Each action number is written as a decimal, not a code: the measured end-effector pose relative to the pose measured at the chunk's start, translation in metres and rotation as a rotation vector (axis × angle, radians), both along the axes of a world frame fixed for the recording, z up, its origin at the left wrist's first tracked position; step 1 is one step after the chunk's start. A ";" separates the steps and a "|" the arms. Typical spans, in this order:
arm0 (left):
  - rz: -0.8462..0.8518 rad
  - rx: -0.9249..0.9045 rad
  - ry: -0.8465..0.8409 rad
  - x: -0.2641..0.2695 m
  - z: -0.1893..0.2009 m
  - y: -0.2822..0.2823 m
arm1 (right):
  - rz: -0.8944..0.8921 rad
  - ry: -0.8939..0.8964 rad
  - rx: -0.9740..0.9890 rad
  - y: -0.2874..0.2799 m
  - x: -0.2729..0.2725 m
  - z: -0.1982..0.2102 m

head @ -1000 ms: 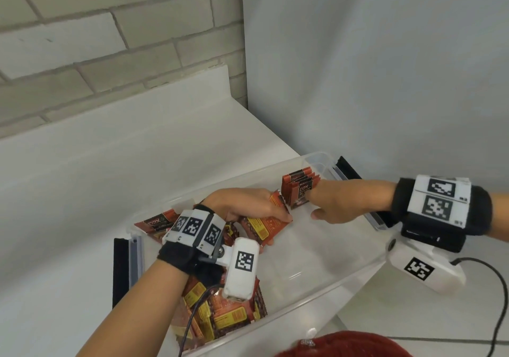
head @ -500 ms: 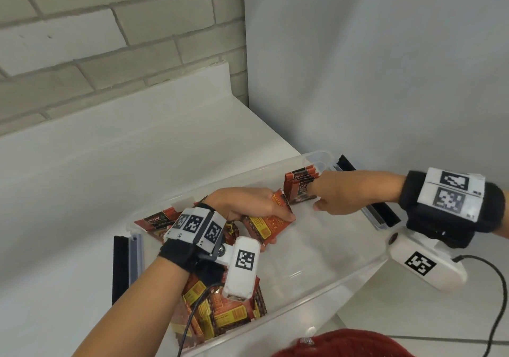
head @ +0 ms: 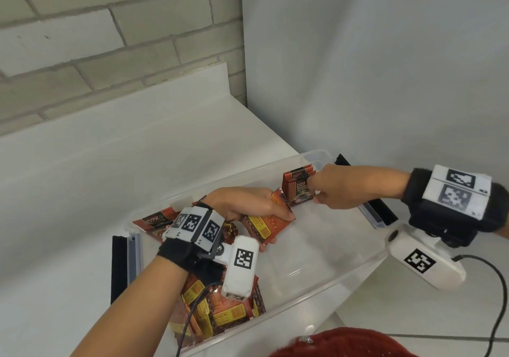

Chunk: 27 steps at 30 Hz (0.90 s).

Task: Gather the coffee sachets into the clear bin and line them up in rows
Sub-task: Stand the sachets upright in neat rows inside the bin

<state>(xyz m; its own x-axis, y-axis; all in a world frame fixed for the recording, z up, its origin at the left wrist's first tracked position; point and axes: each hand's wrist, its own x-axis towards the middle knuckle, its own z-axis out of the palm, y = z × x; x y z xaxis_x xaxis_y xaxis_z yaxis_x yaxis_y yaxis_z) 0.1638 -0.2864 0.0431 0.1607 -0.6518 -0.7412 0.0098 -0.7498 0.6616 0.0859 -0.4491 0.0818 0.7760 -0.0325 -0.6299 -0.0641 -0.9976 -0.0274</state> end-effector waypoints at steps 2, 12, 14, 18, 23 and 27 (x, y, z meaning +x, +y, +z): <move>0.019 -0.005 -0.005 0.000 0.002 0.002 | 0.012 0.005 -0.015 0.001 0.000 0.000; 0.347 -0.405 0.171 0.002 0.024 0.011 | -0.160 -0.097 0.359 -0.016 -0.008 0.029; 0.418 -0.507 0.218 0.002 0.026 0.010 | -0.301 -0.156 0.621 -0.016 -0.012 0.035; 0.430 -0.619 0.207 0.002 0.027 0.009 | -0.457 -0.318 0.874 -0.007 -0.016 0.032; 0.454 -0.678 0.158 0.001 0.023 0.007 | -0.539 -0.465 0.985 -0.002 -0.017 0.014; 0.460 -0.655 0.179 0.000 0.023 0.006 | -0.568 -0.502 1.115 -0.004 -0.017 0.014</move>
<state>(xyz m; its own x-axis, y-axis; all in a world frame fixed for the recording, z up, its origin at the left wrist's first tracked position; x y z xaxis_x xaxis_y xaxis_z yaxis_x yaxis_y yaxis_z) 0.1635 -0.2807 0.0663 0.4325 -0.8593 -0.2731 0.3694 -0.1075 0.9230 0.0685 -0.4529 0.0959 0.9790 -0.0845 -0.1853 -0.2014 -0.2671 -0.9424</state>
